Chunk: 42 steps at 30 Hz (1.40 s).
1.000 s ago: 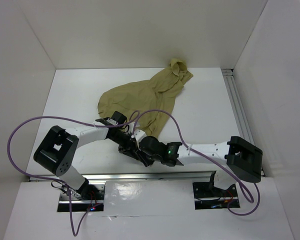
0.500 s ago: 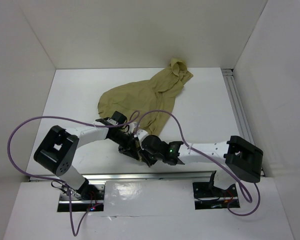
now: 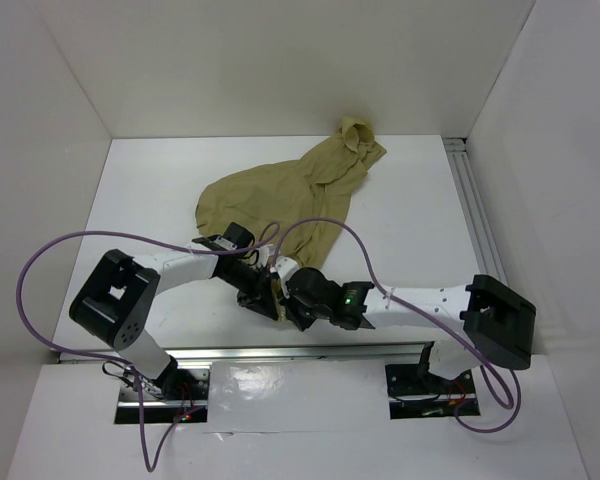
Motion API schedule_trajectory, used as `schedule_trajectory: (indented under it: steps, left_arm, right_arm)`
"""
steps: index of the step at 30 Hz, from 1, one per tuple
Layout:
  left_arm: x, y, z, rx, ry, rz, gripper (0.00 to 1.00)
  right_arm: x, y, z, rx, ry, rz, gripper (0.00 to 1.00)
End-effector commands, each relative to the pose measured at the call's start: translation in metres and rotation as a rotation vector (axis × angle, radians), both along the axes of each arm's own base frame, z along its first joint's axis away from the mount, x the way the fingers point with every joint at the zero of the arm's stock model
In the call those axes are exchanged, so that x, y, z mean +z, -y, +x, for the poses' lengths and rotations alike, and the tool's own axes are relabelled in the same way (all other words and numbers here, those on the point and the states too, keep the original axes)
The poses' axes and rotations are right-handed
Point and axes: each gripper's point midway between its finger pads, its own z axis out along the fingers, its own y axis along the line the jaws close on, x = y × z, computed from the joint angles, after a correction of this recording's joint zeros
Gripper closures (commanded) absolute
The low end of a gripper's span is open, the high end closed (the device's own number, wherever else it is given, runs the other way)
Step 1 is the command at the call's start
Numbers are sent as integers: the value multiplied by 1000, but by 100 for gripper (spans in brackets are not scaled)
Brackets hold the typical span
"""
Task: Zip up the jacket
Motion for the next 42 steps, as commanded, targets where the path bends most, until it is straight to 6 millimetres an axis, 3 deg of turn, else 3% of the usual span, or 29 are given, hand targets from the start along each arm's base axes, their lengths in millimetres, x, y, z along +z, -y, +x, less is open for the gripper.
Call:
schedule_trajectory:
  steps: [1,17,20,21,22,25,26,29,31,32,33,35,37,39,42]
  left_arm:
    - [4,2,-2,-27,-2,-34,100]
    - [6,4,-1,-25,-6,-46,100]
    - [3,1,10,23,10,-24,100]
    - [7,3,14,42,12,-22,94]
    - [11,1,20,65,33,-23,79]
    - [16,-9,35,161,68,12,47]
    - [18,-13,33,183,91,25,31]
    - [29,-23,40,293,128,27,22]
    - [34,-23,38,365,100,12,22]
    - [39,-21,40,394,112,-17,24]
    - [30,-25,33,428,89,-9,27]
    - [43,-18,30,503,83,-78,40]
    - [32,-19,16,577,4,-82,45]
    - [30,-14,5,590,8,-106,44]
    - [26,-8,-7,611,-24,-108,32]
  right_arm:
    - [19,-2,9,-21,52,48,100]
    - [7,-4,18,-11,77,-36,100]
    - [9,-9,14,13,60,-16,100]
    - [9,-10,12,14,44,-7,100]
    - [12,-11,12,14,48,1,100]
    - [14,-12,10,-14,29,27,100]
    - [14,-12,10,-29,16,35,100]
    - [15,-11,13,-64,16,38,100]
    - [15,-9,17,-89,18,39,100]
    - [15,-9,18,-89,18,39,100]
    - [16,-10,20,-106,21,49,100]
    - [16,-10,20,-107,22,49,100]
    - [16,-9,21,-121,23,50,100]
    - [16,-8,24,-136,18,53,100]
    - [18,-9,26,-138,14,64,100]
